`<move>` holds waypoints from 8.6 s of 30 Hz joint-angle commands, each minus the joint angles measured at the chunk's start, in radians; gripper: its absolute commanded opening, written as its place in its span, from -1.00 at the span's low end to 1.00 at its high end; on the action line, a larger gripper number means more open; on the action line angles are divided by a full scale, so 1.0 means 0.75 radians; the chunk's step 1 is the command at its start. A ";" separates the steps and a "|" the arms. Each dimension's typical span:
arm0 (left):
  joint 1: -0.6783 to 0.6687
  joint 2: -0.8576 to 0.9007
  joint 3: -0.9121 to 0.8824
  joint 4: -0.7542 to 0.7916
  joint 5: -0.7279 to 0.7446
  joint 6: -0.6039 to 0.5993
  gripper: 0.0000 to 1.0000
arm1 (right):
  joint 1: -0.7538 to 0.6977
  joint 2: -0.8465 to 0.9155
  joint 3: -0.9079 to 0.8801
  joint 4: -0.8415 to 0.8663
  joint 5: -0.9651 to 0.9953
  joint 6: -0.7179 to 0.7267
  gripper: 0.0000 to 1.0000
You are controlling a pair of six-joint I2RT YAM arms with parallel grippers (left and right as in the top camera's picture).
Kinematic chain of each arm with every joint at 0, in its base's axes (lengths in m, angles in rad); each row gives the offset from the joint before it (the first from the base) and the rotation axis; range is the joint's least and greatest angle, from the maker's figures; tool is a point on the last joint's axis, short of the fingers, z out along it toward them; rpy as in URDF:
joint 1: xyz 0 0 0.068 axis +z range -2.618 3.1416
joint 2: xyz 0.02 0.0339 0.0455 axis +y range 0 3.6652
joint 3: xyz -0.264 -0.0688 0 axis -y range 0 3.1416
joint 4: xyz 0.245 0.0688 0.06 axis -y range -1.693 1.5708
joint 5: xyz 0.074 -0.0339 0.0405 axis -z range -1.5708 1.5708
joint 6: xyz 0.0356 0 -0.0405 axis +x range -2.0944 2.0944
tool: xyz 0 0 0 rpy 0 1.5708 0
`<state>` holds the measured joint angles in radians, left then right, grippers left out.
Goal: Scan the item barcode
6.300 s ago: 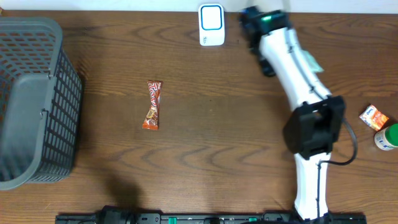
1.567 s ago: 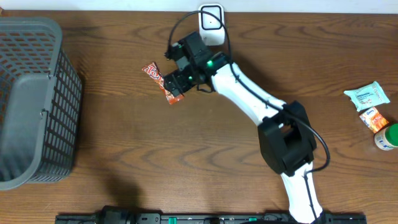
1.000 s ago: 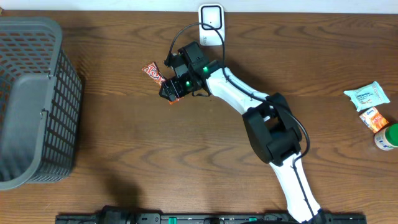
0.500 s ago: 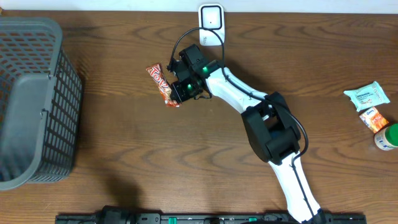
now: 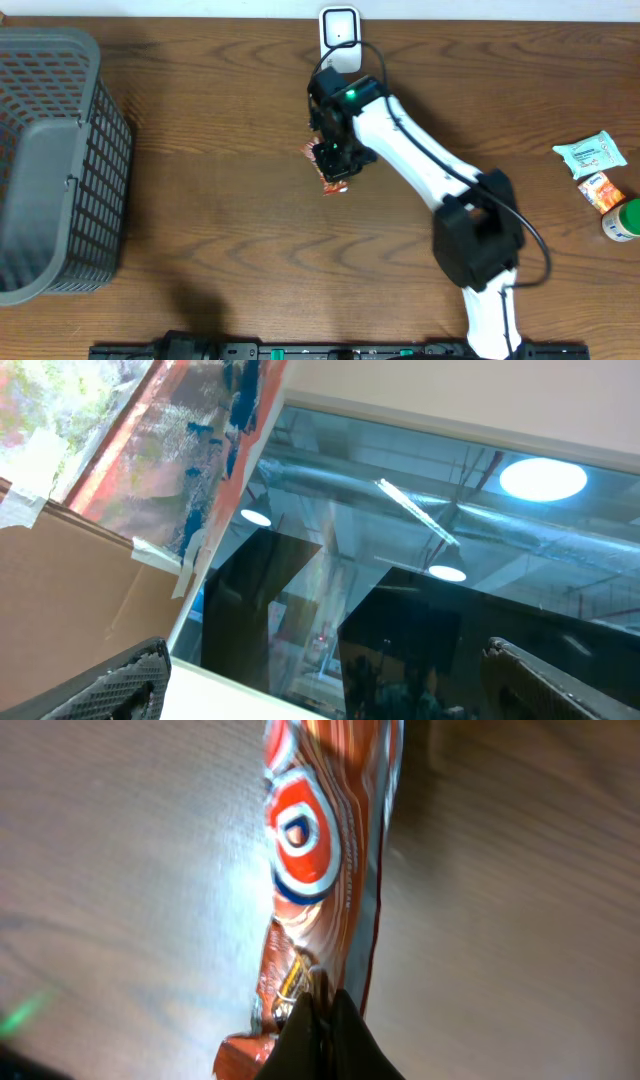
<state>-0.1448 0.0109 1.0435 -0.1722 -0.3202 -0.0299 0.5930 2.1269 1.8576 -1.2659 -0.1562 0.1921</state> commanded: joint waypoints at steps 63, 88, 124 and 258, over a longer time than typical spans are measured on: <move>0.005 -0.011 -0.001 0.019 -0.009 -0.012 0.96 | 0.326 0.209 -0.332 0.222 0.549 0.127 -0.97; 0.005 -0.011 -0.001 0.018 -0.009 -0.013 0.96 | -0.157 0.287 -0.319 0.272 -1.574 -0.746 -0.98; 0.005 -0.011 -0.002 -0.002 -0.009 -0.012 0.96 | 0.165 0.297 0.074 -0.174 0.066 -0.046 0.71; 0.005 -0.011 -0.001 0.031 -0.009 -0.012 0.96 | 0.642 0.024 -0.366 0.212 0.162 0.297 -0.98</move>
<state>-0.1448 0.0109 1.0431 -0.1528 -0.3206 -0.0299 1.1072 2.1551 1.5558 -1.0916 0.1032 0.4686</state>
